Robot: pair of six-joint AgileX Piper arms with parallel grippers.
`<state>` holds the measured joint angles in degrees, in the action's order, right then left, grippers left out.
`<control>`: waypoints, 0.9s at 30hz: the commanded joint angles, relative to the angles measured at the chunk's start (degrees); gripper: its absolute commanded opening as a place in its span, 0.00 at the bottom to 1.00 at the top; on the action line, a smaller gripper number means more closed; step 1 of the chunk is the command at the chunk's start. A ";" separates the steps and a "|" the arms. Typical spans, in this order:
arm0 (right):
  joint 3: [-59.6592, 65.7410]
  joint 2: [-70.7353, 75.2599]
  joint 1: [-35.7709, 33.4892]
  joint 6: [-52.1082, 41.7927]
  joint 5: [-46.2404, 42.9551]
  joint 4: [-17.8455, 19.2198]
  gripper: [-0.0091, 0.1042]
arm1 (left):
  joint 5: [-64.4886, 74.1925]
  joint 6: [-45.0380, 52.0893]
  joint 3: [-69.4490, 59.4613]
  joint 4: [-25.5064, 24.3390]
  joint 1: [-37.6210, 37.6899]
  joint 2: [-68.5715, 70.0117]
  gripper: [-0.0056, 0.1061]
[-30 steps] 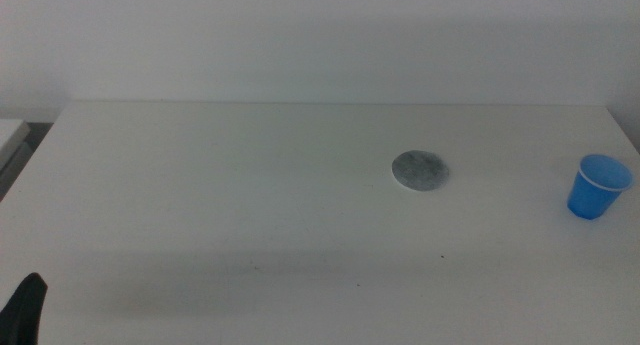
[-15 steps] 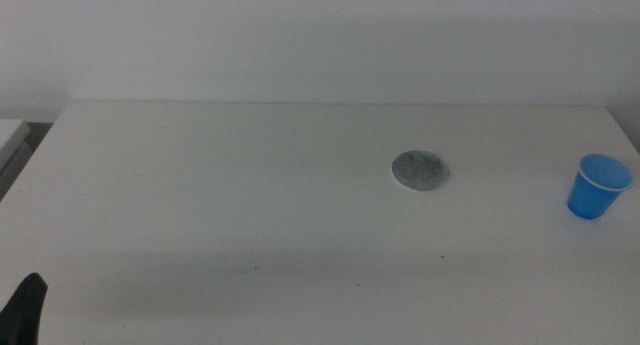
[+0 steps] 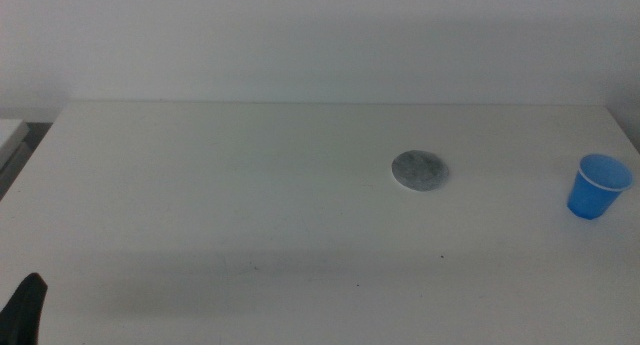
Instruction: Place an empty cup on a cup mat.
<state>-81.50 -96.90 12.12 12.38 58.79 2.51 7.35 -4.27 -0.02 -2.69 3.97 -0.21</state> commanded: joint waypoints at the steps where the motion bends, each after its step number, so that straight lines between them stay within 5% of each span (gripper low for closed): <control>1: -1.38 -3.31 1.11 -0.55 -1.49 -1.19 0.90 | -0.72 -0.16 0.02 0.13 0.06 0.21 0.89; 7: -1.76 -10.32 0.98 -3.39 -5.39 -5.22 0.90 | -0.72 -0.16 0.02 0.13 0.06 0.21 0.89; 14: -1.97 -16.58 0.98 -3.39 -9.38 -4.03 0.86 | -0.72 -0.16 0.02 0.13 0.06 0.21 0.89; 18: -1.97 -17.98 0.98 -3.39 -11.06 -4.17 0.56 | -0.72 -0.16 0.02 0.13 0.06 0.21 0.89; 21: -2.10 -17.43 0.87 -3.84 -10.74 -4.59 0.09 | -0.72 -0.16 0.02 0.13 0.06 0.21 0.89; 27: -3.64 -11.87 -5.20 -3.62 -10.20 -5.73 0.09 | -0.72 -0.16 0.02 0.13 0.06 0.21 0.89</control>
<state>-83.95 -111.08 9.08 8.92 48.57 -2.75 7.35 -4.27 -0.02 -2.69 3.97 -0.21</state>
